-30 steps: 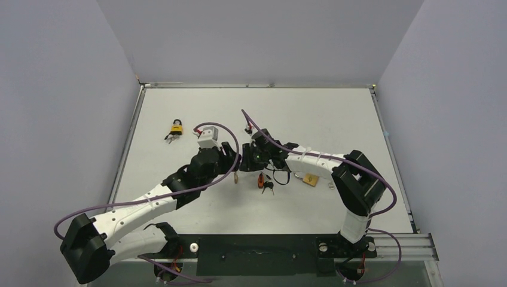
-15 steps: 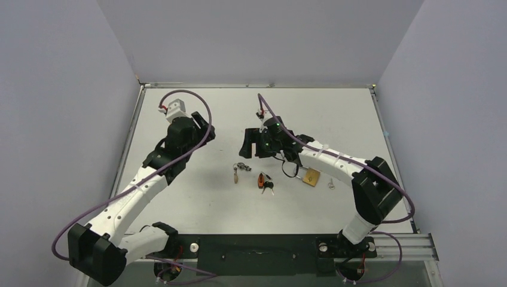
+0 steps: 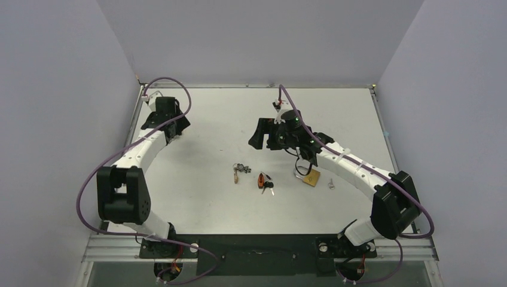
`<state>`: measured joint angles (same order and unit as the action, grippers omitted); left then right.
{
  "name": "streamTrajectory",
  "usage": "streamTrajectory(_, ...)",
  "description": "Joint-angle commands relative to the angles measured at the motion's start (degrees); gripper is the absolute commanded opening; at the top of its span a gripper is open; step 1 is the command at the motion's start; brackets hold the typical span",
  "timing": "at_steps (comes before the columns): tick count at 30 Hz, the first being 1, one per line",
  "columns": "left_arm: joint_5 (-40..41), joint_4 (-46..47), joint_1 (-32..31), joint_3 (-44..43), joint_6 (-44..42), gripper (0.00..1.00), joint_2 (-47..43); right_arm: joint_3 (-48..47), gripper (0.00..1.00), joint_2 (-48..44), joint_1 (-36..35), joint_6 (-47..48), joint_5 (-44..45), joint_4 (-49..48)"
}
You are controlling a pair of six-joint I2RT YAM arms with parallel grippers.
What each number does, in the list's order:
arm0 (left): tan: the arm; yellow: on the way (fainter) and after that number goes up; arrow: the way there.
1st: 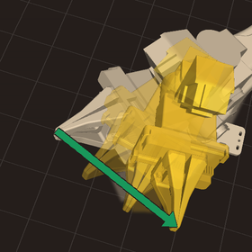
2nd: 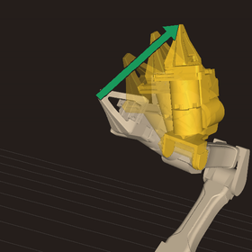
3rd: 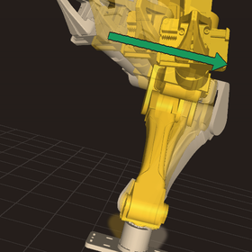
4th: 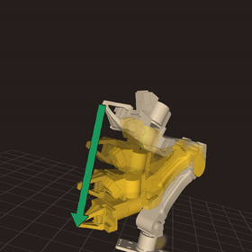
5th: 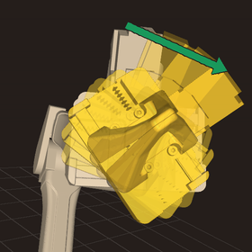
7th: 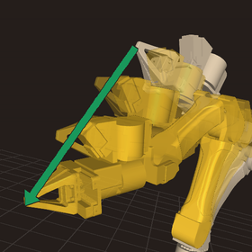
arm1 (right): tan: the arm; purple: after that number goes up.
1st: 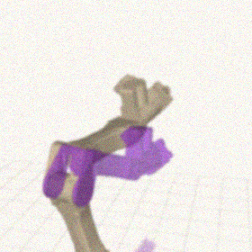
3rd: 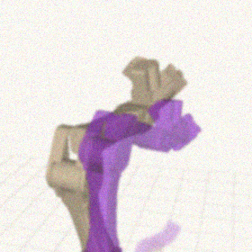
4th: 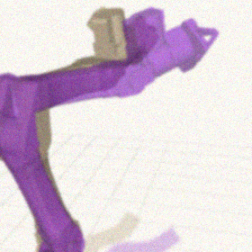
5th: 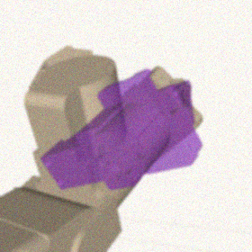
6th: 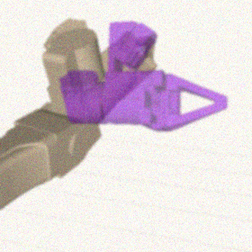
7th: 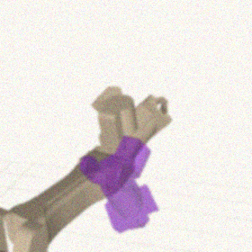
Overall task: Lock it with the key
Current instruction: Place the key at the center of the board, then pick up the lock from the center of the board.
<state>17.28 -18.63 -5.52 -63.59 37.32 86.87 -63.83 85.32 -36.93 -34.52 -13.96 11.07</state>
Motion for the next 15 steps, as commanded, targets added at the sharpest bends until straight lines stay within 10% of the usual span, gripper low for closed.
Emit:
streamTrajectory(1,-2.06,1.15,3.26,-6.71,-7.85,0.59,6.33,1.2,0.77,-2.43,1.4,0.85,-0.7,-0.6)
streamTrajectory(15,-9.88,0.38,9.18,-18.91,-14.82,0.66,23.94,2.41,0.77,-2.96,3.4,1.57,-4.52,-0.55)
